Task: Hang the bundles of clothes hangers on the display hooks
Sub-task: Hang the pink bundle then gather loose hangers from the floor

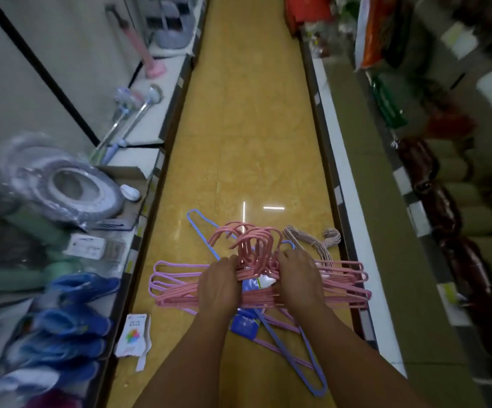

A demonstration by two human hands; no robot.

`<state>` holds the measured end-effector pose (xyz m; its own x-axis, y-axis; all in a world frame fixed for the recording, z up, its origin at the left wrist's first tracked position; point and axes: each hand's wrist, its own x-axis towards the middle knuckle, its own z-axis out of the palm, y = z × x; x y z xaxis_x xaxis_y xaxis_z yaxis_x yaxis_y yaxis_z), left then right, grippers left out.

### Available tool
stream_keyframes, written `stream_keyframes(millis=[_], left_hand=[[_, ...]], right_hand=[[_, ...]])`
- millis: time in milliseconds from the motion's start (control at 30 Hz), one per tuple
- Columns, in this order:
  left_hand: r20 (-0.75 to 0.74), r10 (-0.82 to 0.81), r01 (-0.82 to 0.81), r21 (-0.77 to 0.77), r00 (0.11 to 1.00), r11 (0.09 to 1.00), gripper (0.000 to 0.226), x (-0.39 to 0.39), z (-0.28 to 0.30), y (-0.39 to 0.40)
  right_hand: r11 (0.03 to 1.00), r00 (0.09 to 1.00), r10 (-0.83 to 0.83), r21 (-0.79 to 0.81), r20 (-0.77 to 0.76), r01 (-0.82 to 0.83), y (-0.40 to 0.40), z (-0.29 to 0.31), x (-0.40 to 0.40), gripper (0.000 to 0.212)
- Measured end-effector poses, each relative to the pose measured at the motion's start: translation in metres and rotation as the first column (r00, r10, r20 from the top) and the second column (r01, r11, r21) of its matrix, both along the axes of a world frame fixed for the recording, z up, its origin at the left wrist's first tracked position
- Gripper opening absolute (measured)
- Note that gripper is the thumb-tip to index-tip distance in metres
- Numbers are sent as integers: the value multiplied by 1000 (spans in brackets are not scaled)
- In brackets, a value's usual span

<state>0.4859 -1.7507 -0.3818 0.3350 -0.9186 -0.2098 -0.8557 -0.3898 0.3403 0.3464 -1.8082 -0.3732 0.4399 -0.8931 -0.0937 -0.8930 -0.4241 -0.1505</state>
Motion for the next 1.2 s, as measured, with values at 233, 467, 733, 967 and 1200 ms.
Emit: stream_keyframes(millis=[233, 467, 733, 967, 1200], left_hand=[[-67, 126, -128, -13, 990, 992, 21, 26, 126, 35], [-54, 272, -276, -73, 961, 958, 19, 54, 218, 88], [40, 427, -417, -150, 904, 897, 22, 85, 272, 149], [-42, 717, -718, -35, 696, 695, 20, 77, 281, 243], [-64, 892, -894, -28, 447, 447, 26, 39, 291, 328]], right_hand=[[998, 998, 59, 21, 0, -59, 25, 135, 34, 37], [991, 991, 134, 11, -17, -134, 66, 234, 76, 28], [931, 927, 364, 43, -87, -362, 110, 286, 122, 33], [736, 729, 675, 45, -111, -675, 173, 302, 151, 29], [483, 474, 874, 75, -112, -873, 242, 310, 157, 33]])
